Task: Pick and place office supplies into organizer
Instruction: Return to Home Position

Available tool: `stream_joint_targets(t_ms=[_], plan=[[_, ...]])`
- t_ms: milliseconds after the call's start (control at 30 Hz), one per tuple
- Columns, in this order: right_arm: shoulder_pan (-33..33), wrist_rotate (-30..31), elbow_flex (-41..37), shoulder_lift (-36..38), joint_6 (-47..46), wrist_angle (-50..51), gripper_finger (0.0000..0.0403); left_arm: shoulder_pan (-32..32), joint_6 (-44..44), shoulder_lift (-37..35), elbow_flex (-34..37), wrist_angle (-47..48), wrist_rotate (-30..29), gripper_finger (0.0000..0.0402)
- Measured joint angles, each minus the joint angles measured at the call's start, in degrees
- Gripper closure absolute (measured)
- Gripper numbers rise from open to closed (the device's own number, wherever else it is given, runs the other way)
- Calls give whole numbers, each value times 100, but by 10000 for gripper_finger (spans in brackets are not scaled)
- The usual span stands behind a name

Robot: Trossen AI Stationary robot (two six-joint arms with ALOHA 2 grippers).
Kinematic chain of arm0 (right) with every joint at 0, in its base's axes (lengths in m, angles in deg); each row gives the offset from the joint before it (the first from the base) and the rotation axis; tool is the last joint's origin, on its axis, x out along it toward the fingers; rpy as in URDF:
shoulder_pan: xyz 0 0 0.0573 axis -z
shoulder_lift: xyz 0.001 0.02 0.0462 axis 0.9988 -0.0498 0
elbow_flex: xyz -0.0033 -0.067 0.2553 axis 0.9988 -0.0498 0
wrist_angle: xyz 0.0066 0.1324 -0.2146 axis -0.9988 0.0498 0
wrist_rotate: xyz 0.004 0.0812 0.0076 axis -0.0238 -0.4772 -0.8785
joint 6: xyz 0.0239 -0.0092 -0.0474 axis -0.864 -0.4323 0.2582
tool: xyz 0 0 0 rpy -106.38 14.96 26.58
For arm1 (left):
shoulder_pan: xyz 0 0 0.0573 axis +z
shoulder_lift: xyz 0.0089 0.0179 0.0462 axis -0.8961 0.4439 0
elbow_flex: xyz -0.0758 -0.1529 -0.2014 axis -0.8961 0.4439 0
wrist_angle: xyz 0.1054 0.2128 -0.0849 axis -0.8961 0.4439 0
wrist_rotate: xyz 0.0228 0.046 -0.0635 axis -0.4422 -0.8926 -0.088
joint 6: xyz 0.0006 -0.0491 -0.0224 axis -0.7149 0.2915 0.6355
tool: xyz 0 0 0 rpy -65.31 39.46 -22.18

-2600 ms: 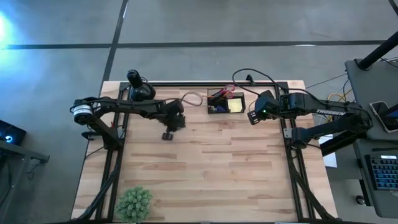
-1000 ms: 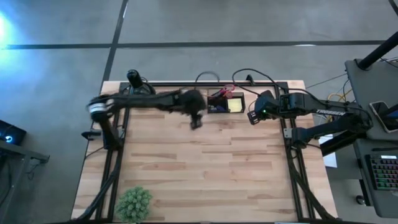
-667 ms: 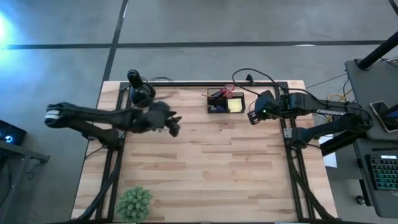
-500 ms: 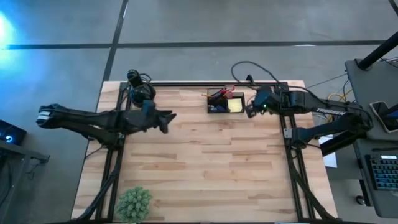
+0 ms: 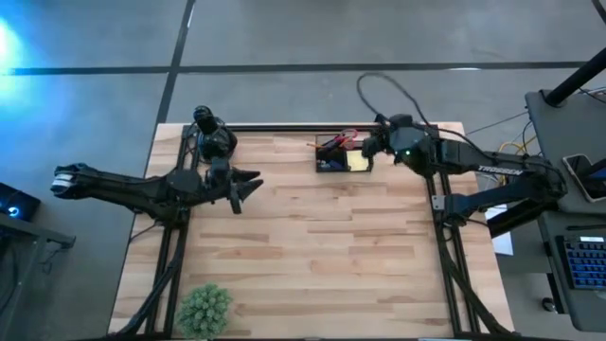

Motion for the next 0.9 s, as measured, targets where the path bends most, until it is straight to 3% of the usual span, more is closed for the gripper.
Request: stream_joint_targets(t_ms=[100, 167, 233, 333, 467, 600, 800, 900], plan=[[-373, 344, -365, 62, 1312, -1387, 280, 6, -678, -294, 11, -1, 447, 249], [-633, 531, -712, 207, 1869, -1654, 280, 76, -938, -582, 113, -69, 821, 249], [-753, 846, -1067, 594, 1432, -1327, 280, 186, -950, -935, 393, -113, 1091, 249], [-807, 1215, -1530, 1860, 884, -1092, 280, 343, -947, -1534, 906, -452, 1436, 249], [-870, 52, -1918, 3046, 1883, -1746, 280, 444, -1062, -2098, 1363, -664, 1638, 249], [-853, 291, -2013, 3832, 2333, -1074, 280, 619, -948, -2662, 1825, -710, 1636, 249], [-857, -174, -2008, 4896, 1221, 541, 280, 679, -723, -3348, 2708, -1249, 1831, 249], [-855, -174, -2258, 5273, 1461, 663, 280, 683, -978, -3615, 2706, -937, 1807, 249]])
